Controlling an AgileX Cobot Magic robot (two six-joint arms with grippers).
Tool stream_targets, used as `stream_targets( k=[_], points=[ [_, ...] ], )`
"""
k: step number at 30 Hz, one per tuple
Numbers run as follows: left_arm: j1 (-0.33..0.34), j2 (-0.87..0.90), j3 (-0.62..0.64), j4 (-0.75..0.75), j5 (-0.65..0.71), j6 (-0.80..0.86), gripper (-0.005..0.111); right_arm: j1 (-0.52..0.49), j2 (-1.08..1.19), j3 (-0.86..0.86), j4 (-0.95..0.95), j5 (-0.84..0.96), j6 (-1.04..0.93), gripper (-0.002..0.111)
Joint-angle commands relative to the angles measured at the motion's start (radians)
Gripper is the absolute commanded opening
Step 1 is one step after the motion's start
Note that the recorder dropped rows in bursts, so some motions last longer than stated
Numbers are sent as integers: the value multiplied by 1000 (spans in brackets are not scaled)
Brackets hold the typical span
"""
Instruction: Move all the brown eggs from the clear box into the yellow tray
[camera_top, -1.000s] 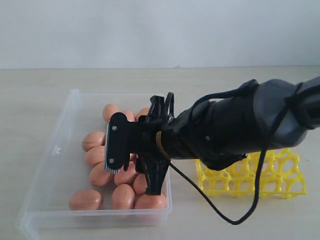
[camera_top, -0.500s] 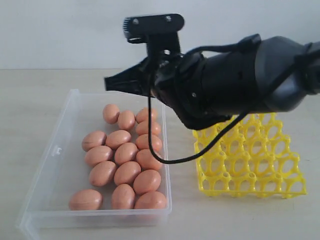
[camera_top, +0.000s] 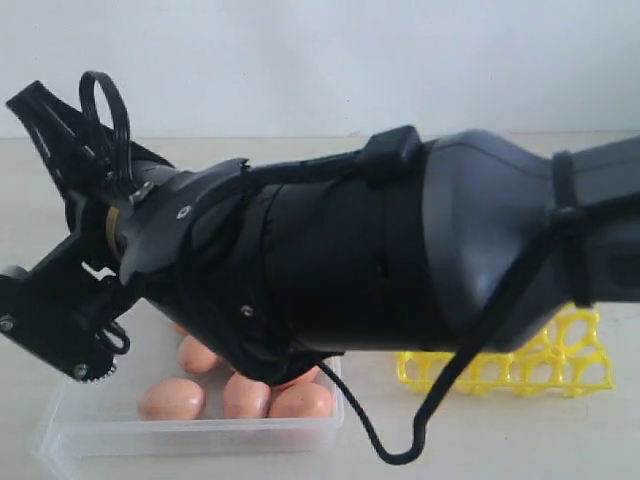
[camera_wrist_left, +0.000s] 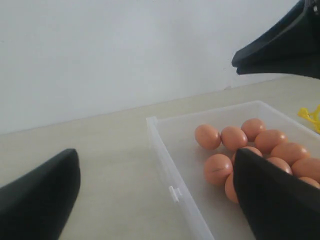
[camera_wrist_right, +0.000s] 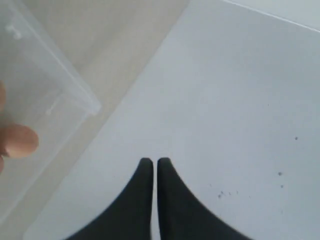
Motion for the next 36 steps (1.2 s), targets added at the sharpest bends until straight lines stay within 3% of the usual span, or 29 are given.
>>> stream_targets(
  k=[1,6,10,14,17,21,23,25,27,29,32,33,34,36],
  points=[
    [-2,-4,4,-7,-9,-8,78,2,1,-62,5,155,245,0],
    [-2,-4,4,-7,-9,-8,78,2,-47,-130,5,134,983,0],
    [-2,-4,4,-7,-9,-8,78,2,-54,-130,5,6,1191,0],
    [-2,-4,4,-7,-9,-8,78,2,-40,-130,5,50,1445,0],
    [-2,-4,4,-7,-9,-8,78,3,-40,-126,5,50,1531,0],
    [-2,-4,4,-7,-9,-8,78,1,-39,-126,41,-11,1379,0],
    [-2,-4,4,-7,-9,-8,78,-32,-45,-126,267,-111,1029,0],
    [-2,-4,4,-7,-9,-8,78,-109,-54,-131,935,-96,84,0],
    [-2,-4,4,-7,-9,-8,78,-163,-46,-131,1417,3,-489,0],
    [-2,-4,4,-7,-9,-8,78,-214,-39,-131,1605,3,-540,3],
    [-2,-4,4,-7,-9,-8,78,-266,-37,-134,1606,-49,-222,25],
    [-2,-4,4,-7,-9,-8,78,-284,-37,-149,1604,7,-200,36],
    [-2,-4,4,-7,-9,-8,78,-294,-37,-157,1604,52,-200,41],
    [-2,-4,4,-7,-9,-8,78,-348,-14,-192,1580,324,-248,45]
  ],
)
